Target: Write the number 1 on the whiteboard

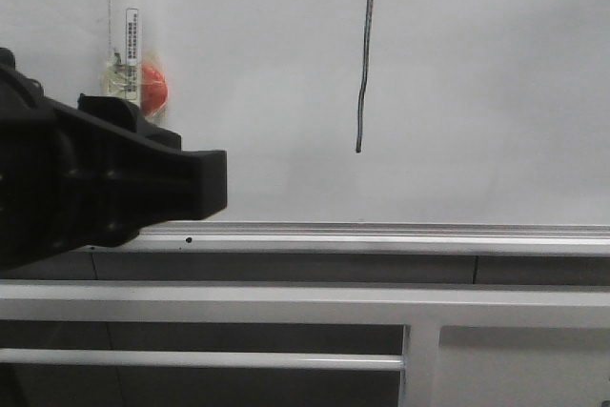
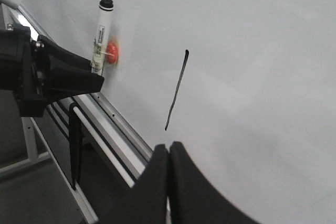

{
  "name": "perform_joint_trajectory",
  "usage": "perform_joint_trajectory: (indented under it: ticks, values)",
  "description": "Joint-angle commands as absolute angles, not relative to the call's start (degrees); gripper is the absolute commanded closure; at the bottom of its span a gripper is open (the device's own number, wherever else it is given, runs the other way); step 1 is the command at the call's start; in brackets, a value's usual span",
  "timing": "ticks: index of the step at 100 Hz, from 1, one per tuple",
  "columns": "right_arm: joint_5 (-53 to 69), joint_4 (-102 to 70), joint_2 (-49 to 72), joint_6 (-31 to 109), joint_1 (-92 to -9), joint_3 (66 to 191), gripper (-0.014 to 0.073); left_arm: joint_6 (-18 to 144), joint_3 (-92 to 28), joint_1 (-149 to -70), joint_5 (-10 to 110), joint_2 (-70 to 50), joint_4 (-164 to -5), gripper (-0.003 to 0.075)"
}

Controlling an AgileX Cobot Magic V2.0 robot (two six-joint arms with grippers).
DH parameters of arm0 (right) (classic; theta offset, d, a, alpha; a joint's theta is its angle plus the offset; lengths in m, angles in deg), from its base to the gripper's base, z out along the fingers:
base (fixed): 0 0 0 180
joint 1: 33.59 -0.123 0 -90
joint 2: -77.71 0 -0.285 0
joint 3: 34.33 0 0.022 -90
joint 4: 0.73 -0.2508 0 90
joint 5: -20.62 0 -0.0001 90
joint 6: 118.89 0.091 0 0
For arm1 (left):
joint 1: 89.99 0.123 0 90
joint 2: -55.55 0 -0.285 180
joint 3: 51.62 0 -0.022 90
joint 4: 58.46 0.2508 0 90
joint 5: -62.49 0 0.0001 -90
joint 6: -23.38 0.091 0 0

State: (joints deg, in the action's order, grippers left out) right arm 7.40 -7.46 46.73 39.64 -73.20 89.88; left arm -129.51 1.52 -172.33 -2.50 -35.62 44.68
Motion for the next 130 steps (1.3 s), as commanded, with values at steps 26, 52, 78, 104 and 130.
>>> perform_joint_trajectory:
  ticks: [26, 52, 78, 104, 130]
  values:
    - [11.76, -7.12, 46.28, 38.89, -73.21, 91.41, 0.0657, -126.67, 1.74, -173.69, -9.01, -31.52, 44.16, 0.0415]
    - [11.76, -7.12, 46.28, 38.89, -73.21, 91.41, 0.0657, -124.57, 3.48, -174.97, -9.01, -26.66, 41.19, 0.0430]
    - [11.46, -7.12, 46.28, 38.89, -73.21, 91.41, 0.0657, -107.79, 3.48, -177.25, -9.01, -18.88, 38.34, 0.0739]
    - [15.27, -7.93, 47.99, 38.89, -73.21, 89.53, 0.0657, -92.83, 4.68, -175.71, -9.01, -9.39, 35.89, 0.0741]
    - [37.57, -18.30, 52.28, 38.89, -73.21, 73.16, 0.0657, -77.78, 6.69, -174.05, -9.01, 4.73, 35.89, 0.0741]
